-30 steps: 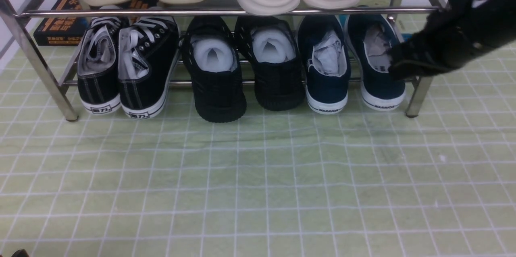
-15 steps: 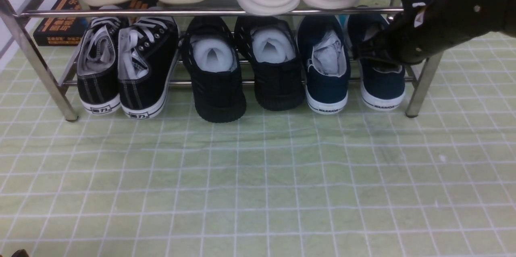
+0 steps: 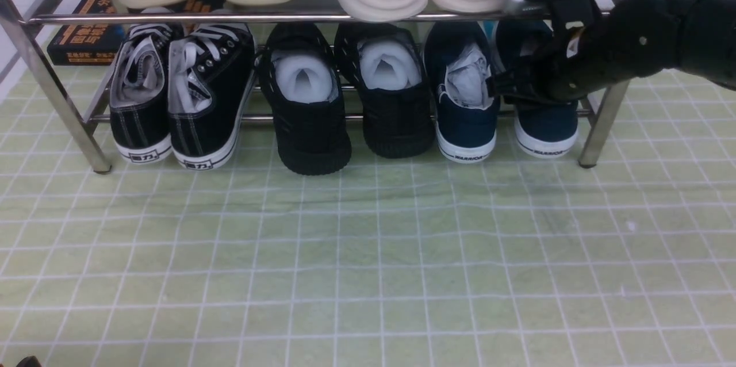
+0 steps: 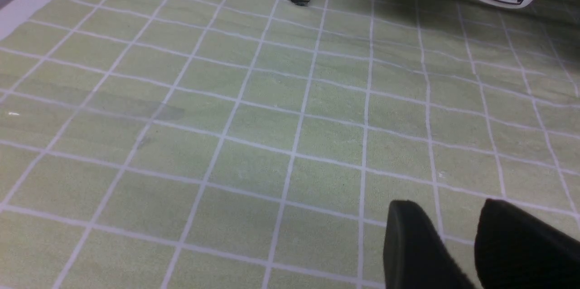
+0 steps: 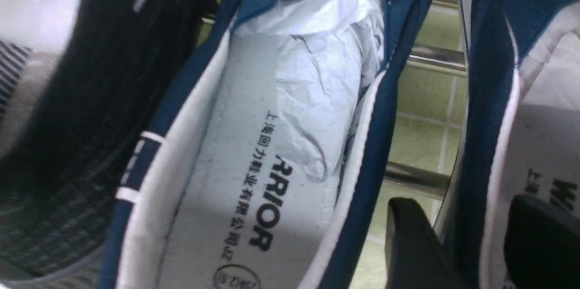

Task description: Take the shoes off the shelf with your hand from the green coffee tablecloth.

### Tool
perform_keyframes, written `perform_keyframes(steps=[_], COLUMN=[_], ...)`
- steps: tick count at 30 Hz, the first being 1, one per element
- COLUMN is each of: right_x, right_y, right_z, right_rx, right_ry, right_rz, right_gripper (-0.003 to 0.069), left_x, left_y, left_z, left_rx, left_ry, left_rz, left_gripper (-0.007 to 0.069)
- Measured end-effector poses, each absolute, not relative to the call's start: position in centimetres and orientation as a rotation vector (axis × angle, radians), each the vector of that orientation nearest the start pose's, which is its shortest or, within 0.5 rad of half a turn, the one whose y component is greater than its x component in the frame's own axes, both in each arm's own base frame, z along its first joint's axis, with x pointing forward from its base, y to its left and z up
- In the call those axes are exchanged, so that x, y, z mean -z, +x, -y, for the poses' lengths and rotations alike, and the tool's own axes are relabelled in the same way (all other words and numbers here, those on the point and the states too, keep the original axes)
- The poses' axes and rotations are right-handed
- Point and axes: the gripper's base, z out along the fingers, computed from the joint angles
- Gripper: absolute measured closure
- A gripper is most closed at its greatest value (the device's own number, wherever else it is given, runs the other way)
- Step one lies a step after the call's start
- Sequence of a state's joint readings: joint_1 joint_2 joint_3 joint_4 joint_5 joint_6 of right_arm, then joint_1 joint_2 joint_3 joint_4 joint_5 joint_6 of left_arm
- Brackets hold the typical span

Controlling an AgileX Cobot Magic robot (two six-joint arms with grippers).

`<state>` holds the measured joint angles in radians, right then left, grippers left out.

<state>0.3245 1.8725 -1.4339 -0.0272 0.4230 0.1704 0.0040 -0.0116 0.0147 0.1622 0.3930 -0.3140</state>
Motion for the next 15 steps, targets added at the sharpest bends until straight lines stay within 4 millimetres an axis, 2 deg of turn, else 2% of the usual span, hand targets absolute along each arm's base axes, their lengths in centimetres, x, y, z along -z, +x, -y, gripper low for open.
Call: perform_keyframes(steps=[4,8,13,15], right_x=[-24.5,-24.4,-25.1,-25.9], right_y=[41.0,41.1,40.9,40.5], right_z=[-13.7,-13.6,-13.5,-13.4], right_rx=[-0.174,-0.15,-0.142,-0.137], right_ry=[-0.254,-0.279,-0.282,-0.282], right_rz=[-2.339,-2.334,-2.338,-2.338], right_gripper=[0.0354,0.0408,0.061,0.0633], left_x=[-17.4,-17.4,-17.4,-17.4], left_y=[5.2,5.2,5.2,5.2], left_z=[-0.6,-0.6,-0.6,-0.6], left_rx=[0.052,0.052,0.052,0.052], left_ry=[-0.2,-0.2,-0.2,-0.2], left_rz=[-1.864,-1.864,-1.864,-1.864], left_gripper=[0.0382,0.0382,0.0382,0.0382])
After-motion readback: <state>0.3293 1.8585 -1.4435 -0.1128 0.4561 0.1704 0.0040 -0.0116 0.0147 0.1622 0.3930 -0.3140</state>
